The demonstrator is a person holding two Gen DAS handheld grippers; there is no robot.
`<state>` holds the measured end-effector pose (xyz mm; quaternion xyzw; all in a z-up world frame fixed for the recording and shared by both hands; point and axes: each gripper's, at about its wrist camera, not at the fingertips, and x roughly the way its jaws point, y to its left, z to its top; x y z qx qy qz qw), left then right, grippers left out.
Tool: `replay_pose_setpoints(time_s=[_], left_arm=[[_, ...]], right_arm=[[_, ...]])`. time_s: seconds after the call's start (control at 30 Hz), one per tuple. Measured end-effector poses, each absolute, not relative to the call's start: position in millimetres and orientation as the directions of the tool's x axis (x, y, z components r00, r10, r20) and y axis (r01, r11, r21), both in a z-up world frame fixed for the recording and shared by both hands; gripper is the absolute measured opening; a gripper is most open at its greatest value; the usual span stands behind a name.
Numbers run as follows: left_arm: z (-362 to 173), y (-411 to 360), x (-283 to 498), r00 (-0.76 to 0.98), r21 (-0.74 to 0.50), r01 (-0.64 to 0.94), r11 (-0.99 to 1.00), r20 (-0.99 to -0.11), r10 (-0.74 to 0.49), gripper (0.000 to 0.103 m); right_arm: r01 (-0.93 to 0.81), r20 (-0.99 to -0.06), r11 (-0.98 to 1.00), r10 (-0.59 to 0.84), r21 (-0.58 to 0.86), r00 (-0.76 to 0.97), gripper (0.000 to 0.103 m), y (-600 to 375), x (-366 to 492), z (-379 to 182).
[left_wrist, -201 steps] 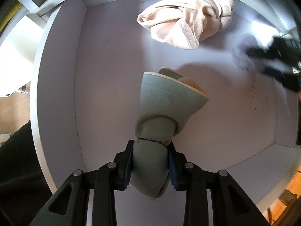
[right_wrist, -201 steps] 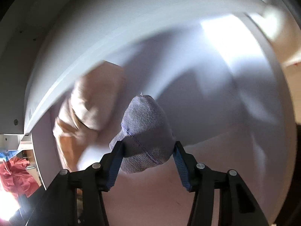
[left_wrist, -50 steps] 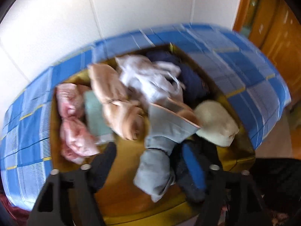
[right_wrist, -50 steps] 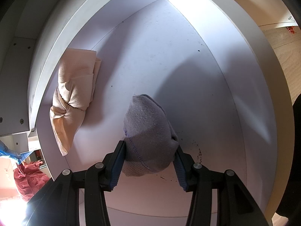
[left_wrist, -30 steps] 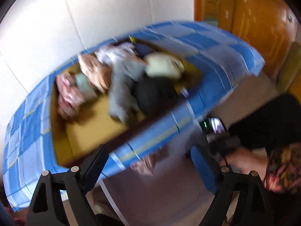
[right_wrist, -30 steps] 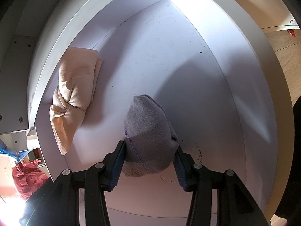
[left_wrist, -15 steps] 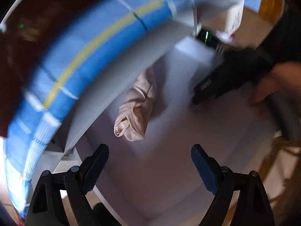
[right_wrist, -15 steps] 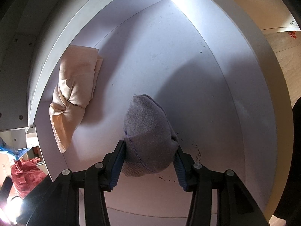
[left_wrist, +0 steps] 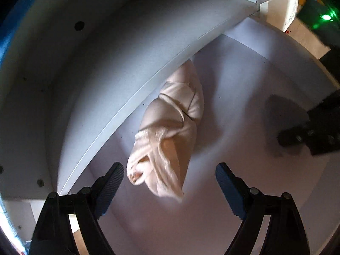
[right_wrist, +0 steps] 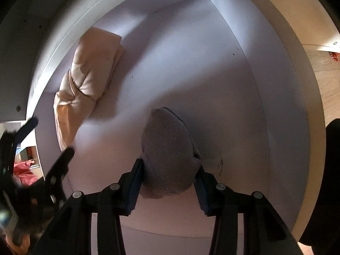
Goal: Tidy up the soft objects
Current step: 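Move the left tool back into the drawer and grasp the beige cloth, then lift the grey knit cloth with the right tool out of the drawer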
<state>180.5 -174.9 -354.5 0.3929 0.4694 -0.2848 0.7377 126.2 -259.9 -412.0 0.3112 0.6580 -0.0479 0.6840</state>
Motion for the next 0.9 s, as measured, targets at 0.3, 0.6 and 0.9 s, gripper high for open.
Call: replay_pose_setpoints(time_s=[0.3, 0.6, 0.9], left_arm=[[-376.2, -186.0, 211.1, 0.364, 0.266, 0.793, 0.548, -0.929, -0.075, 0.089], [-380.4, -172.2, 247.5, 0.277, 0.125, 0.736, 0.665, -0.952, -0.128, 0.068], [-391.0, -152.3, 222.7, 0.253, 0.202, 0.79, 0.579, -0.968, -0.008, 0.061]], right_arm=[[0.452, -0.95, 0.837, 0.297, 0.308, 0.098, 0.045, -248.3, 117.0, -405.8], [0.467, -0.955, 0.836, 0.286, 0.287, 0.074, 0.043, -242.3, 105.3, -400.1], [0.456, -0.96, 0.847, 0.27, 0.275, 0.077, 0.043, -229.8, 115.2, -395.3]])
